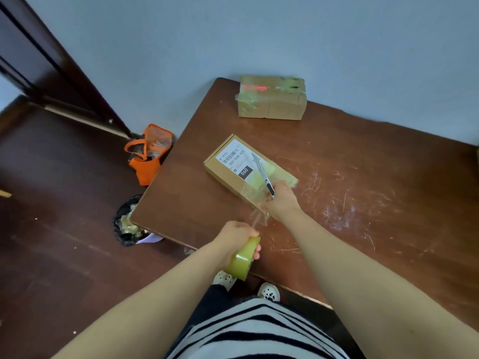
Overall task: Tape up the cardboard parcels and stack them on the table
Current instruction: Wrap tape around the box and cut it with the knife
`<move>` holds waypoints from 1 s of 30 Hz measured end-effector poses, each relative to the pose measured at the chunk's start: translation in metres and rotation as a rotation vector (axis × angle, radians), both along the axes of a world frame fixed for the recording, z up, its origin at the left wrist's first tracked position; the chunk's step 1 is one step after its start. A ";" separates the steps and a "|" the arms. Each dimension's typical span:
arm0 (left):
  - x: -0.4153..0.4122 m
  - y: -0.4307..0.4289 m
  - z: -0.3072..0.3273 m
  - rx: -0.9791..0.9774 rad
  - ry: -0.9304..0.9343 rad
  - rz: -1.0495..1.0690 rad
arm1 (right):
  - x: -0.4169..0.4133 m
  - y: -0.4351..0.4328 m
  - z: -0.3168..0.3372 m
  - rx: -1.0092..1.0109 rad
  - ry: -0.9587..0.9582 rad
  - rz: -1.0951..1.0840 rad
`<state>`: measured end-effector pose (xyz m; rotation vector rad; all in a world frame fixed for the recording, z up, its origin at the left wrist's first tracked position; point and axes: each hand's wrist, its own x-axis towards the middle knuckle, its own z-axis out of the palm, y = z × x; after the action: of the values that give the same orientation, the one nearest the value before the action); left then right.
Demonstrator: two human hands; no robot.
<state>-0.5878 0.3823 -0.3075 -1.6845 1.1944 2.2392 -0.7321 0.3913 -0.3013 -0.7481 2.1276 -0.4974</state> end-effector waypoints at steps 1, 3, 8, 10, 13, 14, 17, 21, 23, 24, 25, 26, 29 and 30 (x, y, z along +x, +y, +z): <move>-0.001 0.001 0.000 0.007 0.008 0.020 | 0.000 0.000 0.003 -0.017 -0.043 -0.019; -0.005 -0.002 0.000 0.007 -0.006 0.023 | 0.000 0.001 0.010 -0.108 -0.135 -0.104; -0.009 -0.007 0.002 -0.030 -0.016 -0.043 | -0.003 0.034 0.029 -0.123 0.059 0.119; -0.010 -0.007 0.000 -0.044 -0.015 -0.047 | -0.005 0.050 0.036 -0.044 0.209 0.277; -0.011 -0.007 0.003 -0.050 0.000 -0.059 | -0.005 0.067 0.048 0.027 0.410 0.412; -0.011 -0.007 0.004 -0.056 0.002 -0.058 | -0.005 0.071 0.052 0.052 0.451 0.452; -0.011 -0.008 0.005 -0.066 -0.007 -0.053 | -0.003 0.075 0.058 0.127 0.567 0.554; -0.011 -0.010 0.007 -0.077 0.000 -0.044 | 0.007 0.067 0.052 0.175 0.679 0.596; -0.012 -0.009 0.009 -0.075 0.015 -0.046 | 0.013 0.061 0.047 0.230 0.704 0.600; -0.012 -0.010 0.011 -0.069 0.019 -0.046 | 0.016 0.058 0.044 0.248 0.703 0.605; -0.011 -0.010 0.013 -0.066 0.021 -0.047 | 0.018 0.057 0.041 0.255 0.698 0.608; -0.010 -0.012 0.013 -0.069 0.019 -0.047 | 0.018 0.056 0.039 0.250 0.693 0.605; -0.007 -0.016 0.015 -0.097 -0.006 -0.042 | 0.009 0.065 0.037 0.200 0.646 0.575; -0.006 -0.017 0.015 -0.104 -0.020 -0.047 | 0.004 0.070 0.037 0.192 0.616 0.572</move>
<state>-0.5941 0.3650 -0.2920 -1.6913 1.3530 2.1631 -0.7276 0.4612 -0.2648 -1.4667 2.3013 0.2794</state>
